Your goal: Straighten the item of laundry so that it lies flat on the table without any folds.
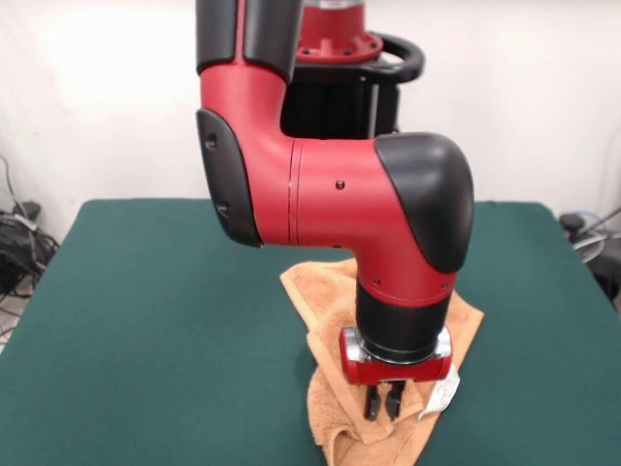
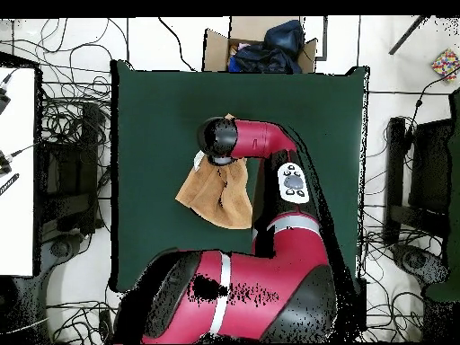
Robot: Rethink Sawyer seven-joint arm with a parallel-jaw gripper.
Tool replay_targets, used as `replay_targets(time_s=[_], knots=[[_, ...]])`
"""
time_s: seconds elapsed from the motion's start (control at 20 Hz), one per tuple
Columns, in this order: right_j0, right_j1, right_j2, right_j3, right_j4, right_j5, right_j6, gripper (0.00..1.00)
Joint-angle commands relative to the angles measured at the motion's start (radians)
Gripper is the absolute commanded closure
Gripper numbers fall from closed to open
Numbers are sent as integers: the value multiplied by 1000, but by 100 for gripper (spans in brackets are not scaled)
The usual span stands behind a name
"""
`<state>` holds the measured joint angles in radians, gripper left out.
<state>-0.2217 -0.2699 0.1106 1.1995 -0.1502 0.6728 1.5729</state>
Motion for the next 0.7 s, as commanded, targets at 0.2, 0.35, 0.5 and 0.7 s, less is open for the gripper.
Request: replay_targets(time_s=[0.2,0.35,0.5,0.7], knots=[[-8,50,3,-6,-19,-46,113,100],[8,-38,-6,1,-2,36,113,100],[23,-178,-11,25,23,133,111,100],[16,-290,13,36,67,240,110,100]])
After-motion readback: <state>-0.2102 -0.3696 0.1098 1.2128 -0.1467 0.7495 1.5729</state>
